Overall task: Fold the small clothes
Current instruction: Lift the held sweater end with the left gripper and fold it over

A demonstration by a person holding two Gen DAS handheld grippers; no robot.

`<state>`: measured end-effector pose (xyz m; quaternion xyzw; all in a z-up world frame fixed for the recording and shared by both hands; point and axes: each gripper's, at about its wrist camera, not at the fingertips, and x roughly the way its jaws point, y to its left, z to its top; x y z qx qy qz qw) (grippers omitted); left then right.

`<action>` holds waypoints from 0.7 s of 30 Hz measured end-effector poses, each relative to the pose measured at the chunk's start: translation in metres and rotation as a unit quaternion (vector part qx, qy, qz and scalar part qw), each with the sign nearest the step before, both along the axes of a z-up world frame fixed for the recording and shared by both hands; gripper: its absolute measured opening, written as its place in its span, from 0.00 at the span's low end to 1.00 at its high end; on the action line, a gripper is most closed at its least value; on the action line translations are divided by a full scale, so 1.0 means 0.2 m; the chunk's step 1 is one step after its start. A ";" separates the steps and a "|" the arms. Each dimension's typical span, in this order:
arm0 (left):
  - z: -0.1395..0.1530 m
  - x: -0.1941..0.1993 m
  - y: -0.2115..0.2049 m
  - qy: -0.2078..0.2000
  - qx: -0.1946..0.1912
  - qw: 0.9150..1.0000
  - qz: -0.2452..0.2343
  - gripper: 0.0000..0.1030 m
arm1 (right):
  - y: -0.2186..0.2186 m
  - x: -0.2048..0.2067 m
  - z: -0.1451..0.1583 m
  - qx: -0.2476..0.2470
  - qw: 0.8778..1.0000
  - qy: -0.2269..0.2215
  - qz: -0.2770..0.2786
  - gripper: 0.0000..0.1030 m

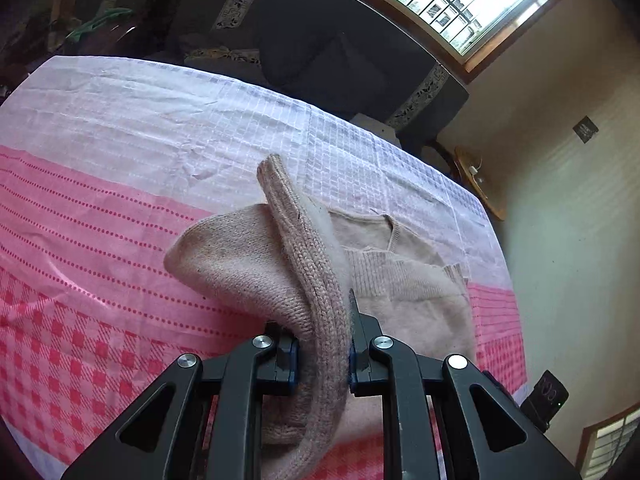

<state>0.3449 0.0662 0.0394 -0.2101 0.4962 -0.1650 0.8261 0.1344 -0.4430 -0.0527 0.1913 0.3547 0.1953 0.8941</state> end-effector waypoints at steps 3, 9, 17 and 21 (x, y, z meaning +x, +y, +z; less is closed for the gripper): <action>0.02 0.01 -0.07 0.008 -0.007 1.000 0.011 0.17 | 0.01 -0.01 0.00 0.002 1.000 -0.007 0.006 0.71; 0.07 0.03 -0.24 0.020 -0.014 1.000 0.017 0.17 | -0.02 -0.03 0.00 0.021 1.000 -0.008 0.006 0.71; 0.07 0.04 -0.43 0.032 -0.016 0.999 0.023 0.17 | -0.02 -0.04 0.01 0.028 0.999 -0.019 0.016 0.71; 0.08 0.05 -0.51 0.035 -0.024 0.999 0.028 0.17 | -0.03 -0.05 0.01 0.034 0.999 -0.021 0.018 0.71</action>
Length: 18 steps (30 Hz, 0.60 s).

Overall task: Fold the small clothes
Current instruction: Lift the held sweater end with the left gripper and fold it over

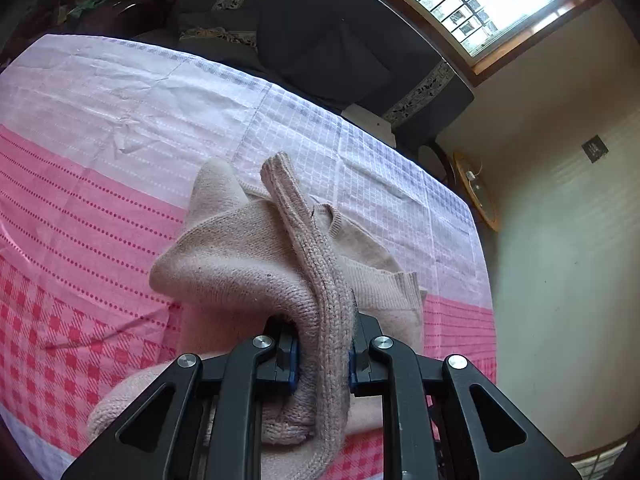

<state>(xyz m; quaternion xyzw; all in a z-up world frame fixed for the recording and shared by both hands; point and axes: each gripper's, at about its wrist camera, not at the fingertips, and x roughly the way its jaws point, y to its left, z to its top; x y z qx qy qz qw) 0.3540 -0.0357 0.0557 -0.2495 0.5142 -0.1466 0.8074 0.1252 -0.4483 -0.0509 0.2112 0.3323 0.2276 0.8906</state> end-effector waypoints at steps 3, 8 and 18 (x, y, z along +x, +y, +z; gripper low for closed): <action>0.00 0.00 -0.06 0.004 -0.008 1.000 0.000 0.17 | 0.00 0.00 0.00 0.000 1.000 0.003 0.001 0.71; -0.01 0.01 -0.19 0.013 -0.014 1.000 -0.002 0.17 | 0.02 0.01 0.00 -0.004 1.000 0.005 0.011 0.71; -0.08 0.03 -0.39 0.029 -0.014 0.999 0.001 0.17 | 0.03 0.01 0.00 -0.002 1.000 0.010 0.020 0.71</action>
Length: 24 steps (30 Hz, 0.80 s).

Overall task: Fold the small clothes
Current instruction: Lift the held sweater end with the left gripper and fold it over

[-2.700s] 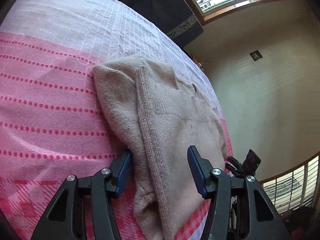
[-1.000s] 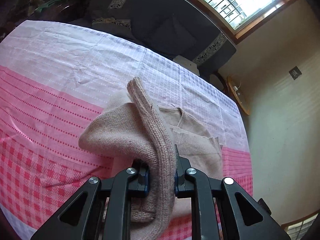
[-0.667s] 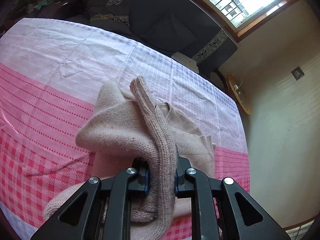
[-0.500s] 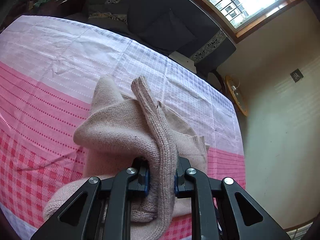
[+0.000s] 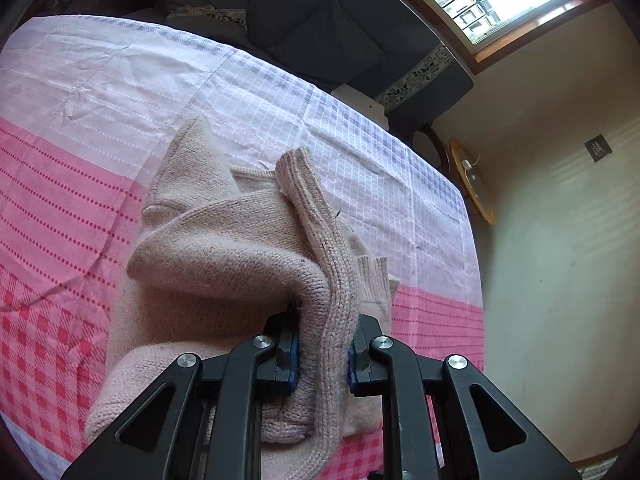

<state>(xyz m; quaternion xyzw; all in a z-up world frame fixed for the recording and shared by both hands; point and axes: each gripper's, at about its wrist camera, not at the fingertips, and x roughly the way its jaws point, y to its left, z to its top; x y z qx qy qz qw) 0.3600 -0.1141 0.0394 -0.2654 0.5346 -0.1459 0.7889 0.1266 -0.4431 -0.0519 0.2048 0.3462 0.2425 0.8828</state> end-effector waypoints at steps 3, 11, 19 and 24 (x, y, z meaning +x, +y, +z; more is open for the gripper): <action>-0.02 0.01 -0.04 0.002 0.000 1.000 0.004 0.17 | 0.00 0.01 0.00 0.002 1.000 0.003 0.003 0.71; -0.05 0.02 -0.13 0.011 0.000 1.000 0.013 0.17 | 0.00 0.00 0.00 0.004 1.000 0.001 0.008 0.71; -0.08 0.02 -0.23 0.015 0.002 1.000 0.015 0.17 | -0.01 0.00 0.00 0.008 1.000 0.001 0.010 0.71; -0.11 0.02 -0.27 0.023 0.000 1.000 0.020 0.17 | -0.02 -0.01 -0.01 0.012 1.000 0.000 0.012 0.71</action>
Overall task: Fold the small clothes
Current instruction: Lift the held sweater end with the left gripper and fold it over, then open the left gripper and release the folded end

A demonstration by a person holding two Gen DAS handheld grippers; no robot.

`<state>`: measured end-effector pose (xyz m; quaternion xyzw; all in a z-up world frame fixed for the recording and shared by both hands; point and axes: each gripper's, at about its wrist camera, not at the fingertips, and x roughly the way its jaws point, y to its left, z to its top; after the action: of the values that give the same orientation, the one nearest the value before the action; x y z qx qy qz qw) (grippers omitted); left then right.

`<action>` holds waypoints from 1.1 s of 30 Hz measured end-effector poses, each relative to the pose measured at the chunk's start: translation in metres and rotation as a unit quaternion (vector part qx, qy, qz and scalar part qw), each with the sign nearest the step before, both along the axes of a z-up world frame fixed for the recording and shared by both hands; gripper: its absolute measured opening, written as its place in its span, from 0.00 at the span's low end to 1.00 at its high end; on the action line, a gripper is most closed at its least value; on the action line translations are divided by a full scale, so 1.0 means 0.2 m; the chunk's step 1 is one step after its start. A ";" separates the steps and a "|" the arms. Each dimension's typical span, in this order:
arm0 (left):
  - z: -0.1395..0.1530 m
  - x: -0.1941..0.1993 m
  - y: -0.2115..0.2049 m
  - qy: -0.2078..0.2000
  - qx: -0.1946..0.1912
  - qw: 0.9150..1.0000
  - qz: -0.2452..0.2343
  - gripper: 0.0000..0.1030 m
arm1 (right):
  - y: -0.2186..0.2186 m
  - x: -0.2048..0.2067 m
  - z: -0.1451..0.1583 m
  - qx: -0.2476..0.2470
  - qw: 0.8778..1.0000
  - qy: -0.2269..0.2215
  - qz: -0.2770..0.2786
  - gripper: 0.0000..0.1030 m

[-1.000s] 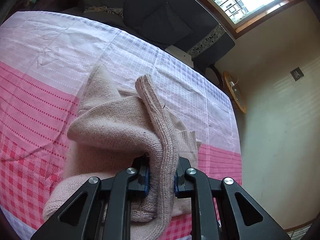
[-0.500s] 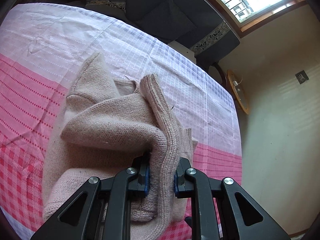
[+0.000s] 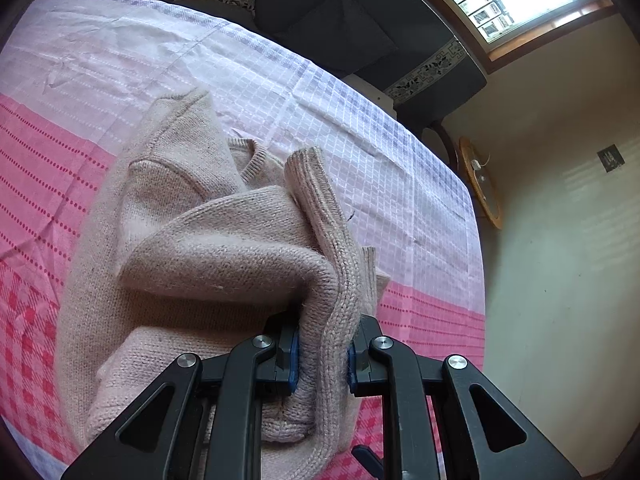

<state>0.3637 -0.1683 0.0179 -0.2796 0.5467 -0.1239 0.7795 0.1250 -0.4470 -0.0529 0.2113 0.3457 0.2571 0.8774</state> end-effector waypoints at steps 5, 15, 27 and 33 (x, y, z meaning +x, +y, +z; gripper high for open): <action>-0.02 0.00 -0.04 0.004 -0.003 1.000 0.001 0.17 | 0.00 -0.01 0.00 0.001 1.000 0.000 0.001 0.71; -0.07 -0.01 -0.12 0.023 -0.007 1.000 -0.005 0.17 | 0.00 -0.01 0.01 0.003 1.000 0.001 0.000 0.71; 0.00 -0.06 -0.27 0.031 -0.064 0.993 -0.092 0.43 | -0.02 0.00 0.00 0.007 1.000 0.008 -0.004 0.71; 0.28 -0.22 -0.17 -0.091 -0.175 0.967 -0.163 0.46 | -0.01 0.02 0.00 0.002 1.000 0.012 -0.008 0.71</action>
<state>0.3203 -0.2015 0.0734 -0.3060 0.4820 -0.3679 0.7340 0.1288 -0.4484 -0.0537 0.2192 0.3535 0.2481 0.8749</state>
